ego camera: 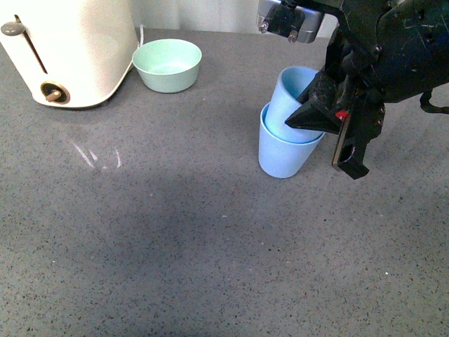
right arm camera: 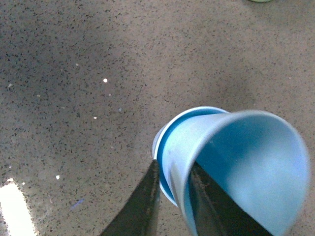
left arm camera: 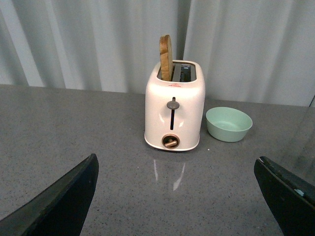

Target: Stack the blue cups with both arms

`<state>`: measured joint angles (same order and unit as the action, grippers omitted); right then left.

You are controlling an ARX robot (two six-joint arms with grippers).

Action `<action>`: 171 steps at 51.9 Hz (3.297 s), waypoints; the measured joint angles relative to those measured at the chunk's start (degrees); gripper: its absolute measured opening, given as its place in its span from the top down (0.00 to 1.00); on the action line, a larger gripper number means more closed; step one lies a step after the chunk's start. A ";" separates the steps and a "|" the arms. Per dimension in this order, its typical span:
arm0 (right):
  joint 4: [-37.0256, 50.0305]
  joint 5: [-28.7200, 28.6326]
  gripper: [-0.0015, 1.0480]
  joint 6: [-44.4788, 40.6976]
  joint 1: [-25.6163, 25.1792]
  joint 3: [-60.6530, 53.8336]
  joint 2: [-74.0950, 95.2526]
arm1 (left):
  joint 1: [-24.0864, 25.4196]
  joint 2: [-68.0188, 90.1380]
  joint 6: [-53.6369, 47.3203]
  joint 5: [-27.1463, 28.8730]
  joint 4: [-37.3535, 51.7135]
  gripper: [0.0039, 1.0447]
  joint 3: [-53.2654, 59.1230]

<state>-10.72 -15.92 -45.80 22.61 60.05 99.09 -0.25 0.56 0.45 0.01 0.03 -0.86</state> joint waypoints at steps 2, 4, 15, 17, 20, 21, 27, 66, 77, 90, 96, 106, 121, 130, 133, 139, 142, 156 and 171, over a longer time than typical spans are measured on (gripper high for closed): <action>0.57 -0.04 0.74 0.39 -0.11 0.00 -0.07 | 0.00 0.00 0.00 -0.02 0.00 0.08 0.00; 0.98 -0.20 0.69 0.83 -0.31 0.00 -0.22 | 0.00 0.00 0.00 0.00 0.00 0.08 0.00; 9.66 3.13 0.34 3.30 -3.32 -4.70 -6.54 | 0.00 0.00 0.00 0.00 0.00 0.08 0.00; 10.95 2.82 0.29 4.17 -3.96 -6.21 -8.33 | 0.00 0.00 0.00 0.00 0.00 0.08 0.00; 13.49 2.75 0.20 6.32 -5.07 -9.03 -11.72 | 0.00 0.00 0.00 0.00 0.00 0.08 0.00; 14.01 2.80 0.19 6.80 -5.29 -9.62 -12.41 | 0.00 0.00 0.00 0.00 0.00 0.08 0.00; 18.73 2.71 0.07 13.16 -7.98 -15.85 -20.41 | 0.00 0.00 0.00 0.00 0.00 0.08 0.00; 50.82 21.22 0.98 45.18 -16.83 -51.21 -49.70 | 0.00 -0.02 0.00 0.00 -0.02 0.08 0.00; 46.77 16.33 0.98 45.20 -22.29 -55.01 -57.31 | 0.00 -0.02 0.00 0.00 -0.02 0.08 0.00; 41.07 15.89 0.98 45.20 -22.43 -57.77 -65.83 | 0.00 -0.02 0.00 0.00 -0.02 0.08 0.00; 41.16 15.87 0.98 45.22 -22.49 -58.71 -68.04 | 0.00 -0.02 0.00 0.00 -0.02 0.08 0.00; 34.18 15.89 0.98 45.22 -22.51 -58.73 -75.54 | 0.00 -0.02 0.00 0.00 -0.02 0.08 0.00; 27.43 15.89 0.98 45.22 -22.51 -58.73 -82.42 | 0.00 -0.02 0.00 0.00 -0.02 0.08 0.00; 24.50 15.89 0.98 45.22 -22.51 -58.73 -85.37 | 0.00 -0.02 0.00 0.00 -0.02 0.08 0.00; 23.23 15.89 0.98 45.22 -22.51 -58.73 -86.62 | 0.00 -0.02 0.00 0.00 -0.02 0.08 0.00; 21.29 15.89 0.98 45.22 -22.51 -58.73 -88.52 | 0.00 -0.02 0.00 0.00 -0.02 0.08 0.00; 20.17 15.89 0.98 45.24 -22.51 -58.71 -89.66 | 0.00 0.00 0.00 0.00 -0.02 0.08 0.00; 10.86 15.91 0.98 45.24 -22.51 -58.69 -98.66 | 0.00 -0.02 0.00 0.00 -0.02 0.08 0.00; 10.84 15.91 0.68 45.22 -22.51 -58.69 -98.73 | 0.00 -0.02 0.00 0.00 -0.02 0.08 0.00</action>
<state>0.12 -0.01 -0.58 0.10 1.37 0.36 -0.25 0.54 0.45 0.01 0.01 -0.86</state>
